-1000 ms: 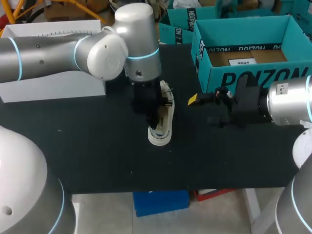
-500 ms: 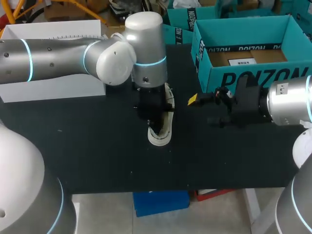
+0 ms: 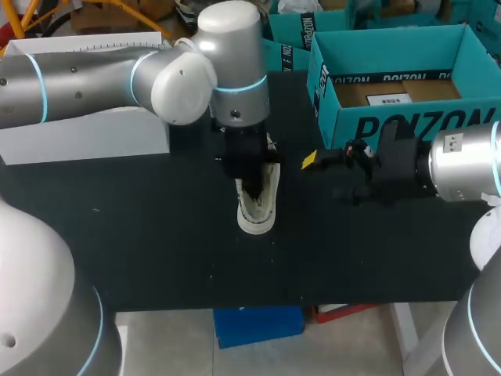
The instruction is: Take the shoe out of the shoebox, open the shoe tongue, remove and reinsert the insole, then place the shoe into the shoebox
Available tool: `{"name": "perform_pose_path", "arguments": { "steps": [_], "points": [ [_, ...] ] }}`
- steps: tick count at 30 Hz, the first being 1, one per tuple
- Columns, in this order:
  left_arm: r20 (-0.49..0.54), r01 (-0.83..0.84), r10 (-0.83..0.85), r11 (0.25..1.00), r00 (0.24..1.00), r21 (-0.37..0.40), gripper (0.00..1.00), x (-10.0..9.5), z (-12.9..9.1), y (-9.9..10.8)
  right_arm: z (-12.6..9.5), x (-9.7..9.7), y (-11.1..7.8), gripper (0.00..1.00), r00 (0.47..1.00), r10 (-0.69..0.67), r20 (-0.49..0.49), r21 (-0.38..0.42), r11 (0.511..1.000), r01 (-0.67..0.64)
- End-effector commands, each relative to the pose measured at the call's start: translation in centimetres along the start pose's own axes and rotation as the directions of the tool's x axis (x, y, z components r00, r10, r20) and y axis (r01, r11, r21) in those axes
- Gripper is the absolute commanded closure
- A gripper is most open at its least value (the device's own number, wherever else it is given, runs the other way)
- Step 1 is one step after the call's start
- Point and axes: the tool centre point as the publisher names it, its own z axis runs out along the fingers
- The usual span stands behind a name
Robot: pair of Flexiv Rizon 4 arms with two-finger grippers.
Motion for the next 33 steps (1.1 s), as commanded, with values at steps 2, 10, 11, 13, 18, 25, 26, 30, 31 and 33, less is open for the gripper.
{"name": "perform_pose_path", "arguments": {
  "steps": [2, 10, 11, 13, 18, 25, 26, 30, 31, 33],
  "points": [
    [0.098, 0.068, -0.063, 0.997, 0.993, -0.044, 1.00, 2.0, -4.7, -1.7, 0.0, 0.1, 0.0, 0.00, 1.000, 0.000, 0.001, 0.000, 1.000, 0.000],
    [0.267, 0.227, -0.202, 0.972, 0.942, -0.067, 0.22, 4.8, -8.3, -1.7, 0.0, 0.1, 0.0, 0.00, 1.000, 0.000, 0.001, 0.000, 1.000, 0.000],
    [0.277, 0.242, -0.213, 0.968, 0.937, -0.072, 0.00, 5.2, -8.5, -1.8, 0.0, 0.1, 0.0, 0.00, 1.000, 0.000, 0.001, 0.000, 1.000, 0.000],
    [0.313, 0.272, -0.240, 0.960, 0.919, -0.061, 0.00, 5.8, -9.0, -1.8, 0.0, 0.1, 0.0, 0.00, 1.000, 0.000, 0.001, 0.000, 1.000, 0.000],
    [0.374, 0.364, -0.319, 0.930, 0.871, -0.056, 0.00, 7.4, -10.2, -2.4, 0.0, 0.1, 0.0, 0.00, 1.000, 0.000, 0.001, 0.000, 1.000, 0.000],
    [0.404, 0.411, -0.356, 0.910, 0.843, -0.055, 0.00, 8.5, -10.8, -3.2, 0.0, 0.1, 0.0, 0.00, 1.000, 0.000, 0.001, 0.000, 1.000, 0.000],
    [0.407, 0.414, -0.358, 0.908, 0.840, -0.056, 0.00, 8.6, -10.8, -3.2, 0.0, 0.1, 0.0, 0.00, 1.000, 0.000, 0.001, 0.000, 1.000, 0.000],
    [0.439, 0.421, -0.355, 0.905, 0.825, -0.059, 0.47, 8.4, -10.7, -2.8, 0.0, 0.1, 0.0, 0.00, 1.000, 0.000, 0.001, 0.000, 1.000, 0.000],
    [0.444, 0.425, -0.356, 0.903, 0.822, -0.063, 0.76, 8.4, -10.7, -2.5, 0.0, 0.1, 0.0, 0.00, 1.000, 0.000, 0.001, 0.000, 1.000, 0.000],
    [0.463, 0.443, -0.369, 0.895, 0.806, -0.056, 1.00, 8.3, -10.8, -2.0, 0.0, 0.1, 0.0, 0.00, 1.000, 0.000, 0.001, 0.000, 1.000, 0.000]
  ]
}}
